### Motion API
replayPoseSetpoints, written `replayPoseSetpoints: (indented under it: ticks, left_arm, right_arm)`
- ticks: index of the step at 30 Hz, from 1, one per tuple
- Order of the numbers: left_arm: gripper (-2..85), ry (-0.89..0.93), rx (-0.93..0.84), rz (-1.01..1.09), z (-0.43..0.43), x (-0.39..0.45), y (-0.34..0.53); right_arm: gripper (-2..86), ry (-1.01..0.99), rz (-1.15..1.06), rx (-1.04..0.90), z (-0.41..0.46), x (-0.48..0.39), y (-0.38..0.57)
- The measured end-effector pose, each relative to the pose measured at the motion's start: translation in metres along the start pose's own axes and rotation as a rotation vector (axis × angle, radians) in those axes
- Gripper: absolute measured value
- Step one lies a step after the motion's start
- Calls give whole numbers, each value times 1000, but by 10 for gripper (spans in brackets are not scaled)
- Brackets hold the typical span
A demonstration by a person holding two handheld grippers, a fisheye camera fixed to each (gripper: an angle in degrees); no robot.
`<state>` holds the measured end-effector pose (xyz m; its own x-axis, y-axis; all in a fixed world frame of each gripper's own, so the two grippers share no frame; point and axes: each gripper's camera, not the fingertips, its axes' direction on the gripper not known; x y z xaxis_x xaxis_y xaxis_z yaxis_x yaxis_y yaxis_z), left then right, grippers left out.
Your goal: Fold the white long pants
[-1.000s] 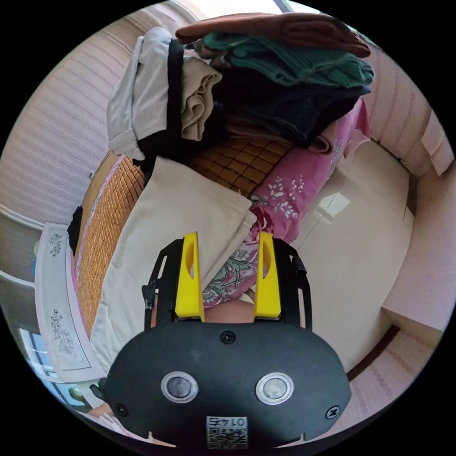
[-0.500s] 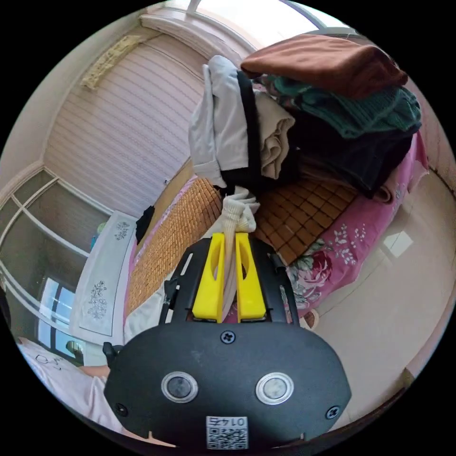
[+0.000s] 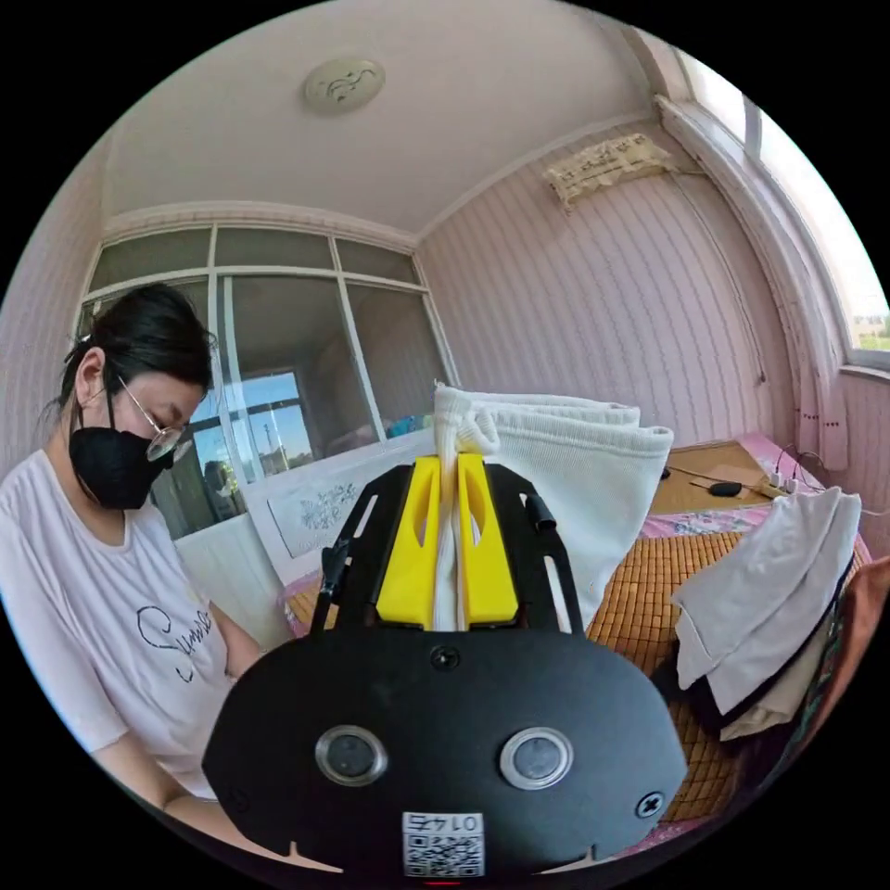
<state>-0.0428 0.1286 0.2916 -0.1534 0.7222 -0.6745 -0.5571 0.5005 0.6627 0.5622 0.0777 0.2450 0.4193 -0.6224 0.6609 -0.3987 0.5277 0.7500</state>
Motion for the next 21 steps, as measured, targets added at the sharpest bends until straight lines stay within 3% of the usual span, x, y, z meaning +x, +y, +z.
replayPoseSetpoints:
  ticks: [4,6,9,11,14,18,21]
  left_arm:
    - [13,-41,98,-133,-84,-27,64]
    - [16,-132,118,-322,-137,-51,124]
    - [8,-287,152,-596,-193,-71,198]
    - [4,-348,176,-692,-217,-77,226]
    - [14,-348,215,-751,-237,-82,236]
    - [57,-331,210,-649,-226,-73,194]
    - [85,-349,158,-589,-205,-68,161]
  right_arm:
    - [29,-200,-104,-367,138,-71,48]
    - [34,-374,-130,-689,236,-125,117]
    - [34,-355,-174,-1063,323,-180,217]
    - [7,-311,-177,-1164,347,-201,251]
    - [9,-270,-164,-1179,367,-217,265]
    - [55,-163,-87,-1124,402,-210,258]
    - [64,-56,-153,-1061,441,-212,246]
